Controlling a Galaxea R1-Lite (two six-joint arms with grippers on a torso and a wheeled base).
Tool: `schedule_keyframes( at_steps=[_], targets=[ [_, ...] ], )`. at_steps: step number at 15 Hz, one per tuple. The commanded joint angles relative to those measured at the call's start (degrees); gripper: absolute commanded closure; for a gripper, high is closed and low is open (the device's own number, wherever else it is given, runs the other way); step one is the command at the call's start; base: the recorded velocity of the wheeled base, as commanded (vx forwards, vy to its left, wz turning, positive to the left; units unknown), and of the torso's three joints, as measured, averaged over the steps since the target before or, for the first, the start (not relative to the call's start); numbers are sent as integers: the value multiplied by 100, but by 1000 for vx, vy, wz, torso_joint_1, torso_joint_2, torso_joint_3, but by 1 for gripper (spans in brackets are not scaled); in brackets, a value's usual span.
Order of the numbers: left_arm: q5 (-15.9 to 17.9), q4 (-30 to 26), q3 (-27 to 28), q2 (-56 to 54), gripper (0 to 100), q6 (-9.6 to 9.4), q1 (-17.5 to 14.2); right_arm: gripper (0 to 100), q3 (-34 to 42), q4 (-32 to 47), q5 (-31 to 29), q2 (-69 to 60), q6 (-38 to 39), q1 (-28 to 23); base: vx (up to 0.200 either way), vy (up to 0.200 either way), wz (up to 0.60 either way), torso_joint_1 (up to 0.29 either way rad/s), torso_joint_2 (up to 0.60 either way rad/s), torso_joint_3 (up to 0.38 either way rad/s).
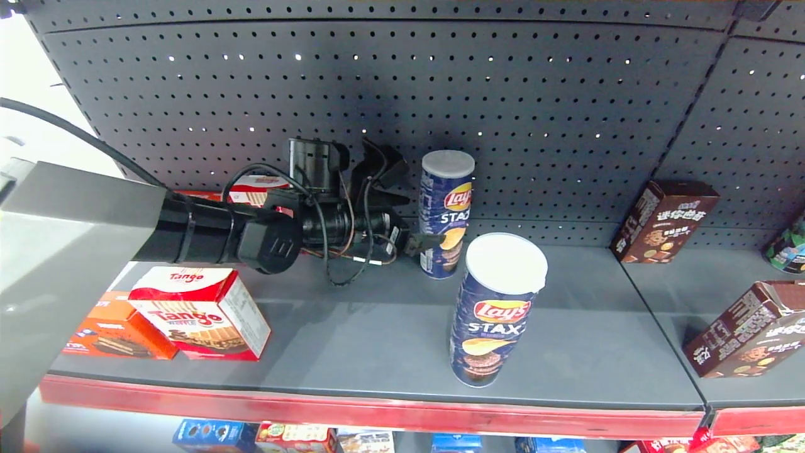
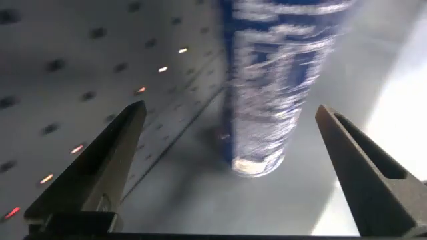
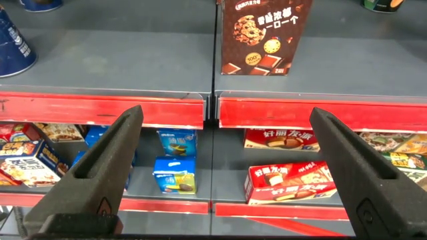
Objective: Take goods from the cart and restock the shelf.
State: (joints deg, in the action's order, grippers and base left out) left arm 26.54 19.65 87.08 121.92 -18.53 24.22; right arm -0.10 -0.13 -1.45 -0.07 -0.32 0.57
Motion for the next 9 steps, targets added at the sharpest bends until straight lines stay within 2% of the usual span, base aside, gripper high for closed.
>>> schedule_keyframes(
  at_steps=[1, 5, 7, 9],
  targets=[
    [-123, 12, -103, -133, 0, -2, -23, 0, 1, -4, -4, 7, -3, 4, 0, 0, 0, 0, 0, 0],
    [-395, 12, -411, -318, 0, -107, -58, 0, 1, -4, 4, 7, -3, 4, 0, 0, 0, 0, 0, 0],
    [-782, 21, -384, -318, 0, -107, -58, 0, 1, -4, 4, 7, -3, 4, 0, 0, 0, 0, 0, 0],
    [-984, 56, -349, -300, 0, -63, -49, 0, 1, -4, -4, 7, -3, 13, 0, 0, 0, 0, 0, 0]
  ],
)
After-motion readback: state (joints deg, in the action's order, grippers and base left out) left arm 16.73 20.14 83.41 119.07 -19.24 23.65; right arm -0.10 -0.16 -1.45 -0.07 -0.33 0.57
